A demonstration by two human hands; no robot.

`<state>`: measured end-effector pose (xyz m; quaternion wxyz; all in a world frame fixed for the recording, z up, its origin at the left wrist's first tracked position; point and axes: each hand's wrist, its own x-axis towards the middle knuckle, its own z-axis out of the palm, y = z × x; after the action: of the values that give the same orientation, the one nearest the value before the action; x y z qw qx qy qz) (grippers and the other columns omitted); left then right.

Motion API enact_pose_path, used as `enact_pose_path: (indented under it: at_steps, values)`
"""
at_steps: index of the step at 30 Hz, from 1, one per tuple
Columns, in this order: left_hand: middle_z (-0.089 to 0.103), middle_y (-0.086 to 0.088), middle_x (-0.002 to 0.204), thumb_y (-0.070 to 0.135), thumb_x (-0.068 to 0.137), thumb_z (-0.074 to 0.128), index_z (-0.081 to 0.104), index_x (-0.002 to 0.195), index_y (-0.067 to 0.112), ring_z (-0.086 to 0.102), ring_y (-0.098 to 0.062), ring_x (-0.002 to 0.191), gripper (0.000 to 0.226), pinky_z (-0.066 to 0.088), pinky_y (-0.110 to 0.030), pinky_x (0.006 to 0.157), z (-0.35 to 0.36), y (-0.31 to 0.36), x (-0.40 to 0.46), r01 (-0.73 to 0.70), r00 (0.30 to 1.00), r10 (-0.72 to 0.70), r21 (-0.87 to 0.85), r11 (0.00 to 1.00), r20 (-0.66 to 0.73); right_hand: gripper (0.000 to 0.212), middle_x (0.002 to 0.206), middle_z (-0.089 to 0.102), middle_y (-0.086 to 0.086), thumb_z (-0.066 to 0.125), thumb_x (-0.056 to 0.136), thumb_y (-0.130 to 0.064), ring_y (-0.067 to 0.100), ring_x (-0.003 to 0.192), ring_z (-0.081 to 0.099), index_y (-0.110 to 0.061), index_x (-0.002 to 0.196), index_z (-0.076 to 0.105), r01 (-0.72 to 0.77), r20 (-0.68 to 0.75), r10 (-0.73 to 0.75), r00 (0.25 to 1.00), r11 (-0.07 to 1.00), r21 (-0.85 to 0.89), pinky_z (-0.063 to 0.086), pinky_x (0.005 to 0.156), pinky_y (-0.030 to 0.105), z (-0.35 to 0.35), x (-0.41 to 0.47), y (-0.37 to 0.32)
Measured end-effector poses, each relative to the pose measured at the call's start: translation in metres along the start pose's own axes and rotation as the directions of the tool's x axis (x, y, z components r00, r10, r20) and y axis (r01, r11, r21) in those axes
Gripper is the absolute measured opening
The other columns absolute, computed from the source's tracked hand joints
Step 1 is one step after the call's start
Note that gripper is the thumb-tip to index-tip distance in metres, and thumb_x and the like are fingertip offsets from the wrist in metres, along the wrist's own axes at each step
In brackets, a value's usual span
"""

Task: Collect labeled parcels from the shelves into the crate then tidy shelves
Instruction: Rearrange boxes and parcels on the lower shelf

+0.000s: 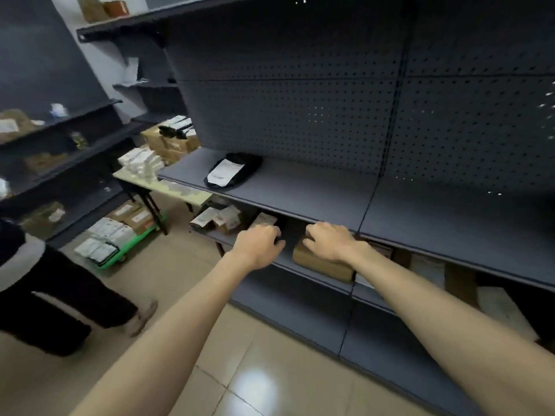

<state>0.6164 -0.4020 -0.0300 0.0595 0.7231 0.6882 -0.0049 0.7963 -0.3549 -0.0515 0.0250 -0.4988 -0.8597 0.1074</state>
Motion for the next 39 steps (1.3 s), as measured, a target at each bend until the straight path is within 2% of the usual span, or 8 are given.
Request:
enact_pose_path:
  at_steps: [3, 7, 15, 19, 26, 32, 36, 39]
  values:
    - [0.064, -0.009, 0.127, 0.041, 0.102, 0.047, 0.061, 0.13, 0.018, 0.059, -0.032, 0.117, 0.039, 0.049, -0.041, 0.093, 0.015, 0.003, 0.033, -0.095, 0.995, 0.095, 0.008, 0.995, 0.025, 0.025, 0.119, 0.06, 0.011, 0.042, 0.1, -0.036, 0.032, 0.108, 0.058, -0.014, 0.101, 0.055, -0.114, -0.005, 0.114, 0.993, 0.992, 0.047, 0.039, 0.074, 0.036, 0.017, 0.015, 0.014]
    - [0.058, -0.008, 0.132, 0.042, 0.103, 0.045, 0.058, 0.133, 0.019, 0.057, -0.031, 0.119, 0.04, 0.046, -0.041, 0.094, 0.035, 0.001, 0.074, -0.205, 0.972, 0.196, 0.055, 0.977, 0.132, 0.032, 0.121, 0.059, 0.014, 0.04, 0.101, -0.034, 0.033, 0.112, 0.058, -0.01, 0.11, 0.058, -0.236, 0.044, 0.232, 0.972, 0.965, 0.118, 0.04, 0.078, 0.038, 0.046, 0.029, 0.034]
    - [0.059, -0.01, 0.121, 0.038, 0.103, 0.045, 0.062, 0.122, 0.014, 0.059, -0.034, 0.111, 0.035, 0.05, -0.043, 0.088, 0.098, -0.045, 0.144, -0.279, 0.92, 0.268, -0.002, 0.96, 0.286, 0.029, 0.114, 0.06, 0.013, 0.038, 0.102, -0.031, 0.033, 0.102, 0.057, -0.01, 0.107, 0.057, -0.452, 0.142, 0.433, 0.89, 0.879, 0.154, 0.039, 0.075, 0.038, 0.107, 0.06, 0.051]
    - [0.057, -0.011, 0.123, 0.041, 0.104, 0.043, 0.059, 0.127, 0.014, 0.057, -0.034, 0.112, 0.039, 0.051, -0.045, 0.09, 0.136, -0.067, 0.182, -0.299, 0.903, 0.294, -0.033, 0.954, 0.313, 0.029, 0.114, 0.056, 0.013, 0.039, 0.102, -0.029, 0.036, 0.104, 0.057, -0.009, 0.114, 0.056, -0.548, 0.118, 0.536, 0.836, 0.823, 0.15, 0.04, 0.078, 0.04, 0.144, 0.086, 0.047]
    - [0.056, -0.013, 0.123, 0.04, 0.103, 0.045, 0.057, 0.13, 0.013, 0.056, -0.035, 0.114, 0.04, 0.048, -0.045, 0.086, 0.194, -0.076, 0.228, -0.338, 0.891, 0.345, -0.076, 0.938, 0.296, 0.029, 0.114, 0.057, 0.014, 0.043, 0.101, -0.031, 0.036, 0.106, 0.055, -0.008, 0.115, 0.057, -0.633, 0.115, 0.622, 0.774, 0.759, 0.156, 0.043, 0.084, 0.042, 0.196, 0.132, 0.053]
    - [0.057, -0.013, 0.12, 0.046, 0.101, 0.049, 0.061, 0.124, 0.017, 0.058, -0.036, 0.112, 0.04, 0.051, -0.049, 0.09, 0.257, -0.083, 0.258, -0.238, 0.913, 0.283, -0.18, 0.954, 0.294, 0.031, 0.109, 0.064, 0.015, 0.048, 0.1, -0.034, 0.035, 0.106, 0.058, -0.01, 0.115, 0.059, -0.719, 0.097, 0.726, 0.681, 0.637, 0.278, 0.046, 0.084, 0.04, 0.245, 0.139, 0.085]
    - [0.056, -0.015, 0.127, 0.05, 0.097, 0.054, 0.053, 0.136, 0.016, 0.055, -0.039, 0.117, 0.051, 0.05, -0.053, 0.095, 0.293, -0.095, 0.277, -0.11, 0.931, 0.197, -0.279, 0.954, 0.308, 0.033, 0.114, 0.06, 0.017, 0.051, 0.099, -0.035, 0.037, 0.109, 0.056, -0.008, 0.117, 0.059, -0.76, 0.082, 0.773, 0.629, 0.589, 0.275, 0.046, 0.088, 0.043, 0.273, 0.139, 0.108]
    - [0.053, -0.017, 0.137, 0.055, 0.095, 0.056, 0.043, 0.147, 0.015, 0.052, -0.038, 0.125, 0.067, 0.048, -0.046, 0.1, 0.31, -0.097, 0.292, 0.008, 0.942, 0.122, -0.385, 0.923, 0.312, 0.038, 0.122, 0.054, 0.019, 0.051, 0.099, -0.035, 0.038, 0.113, 0.053, -0.008, 0.126, 0.056, -0.766, 0.016, 0.787, 0.617, 0.595, 0.244, 0.045, 0.092, 0.045, 0.291, 0.143, 0.123]
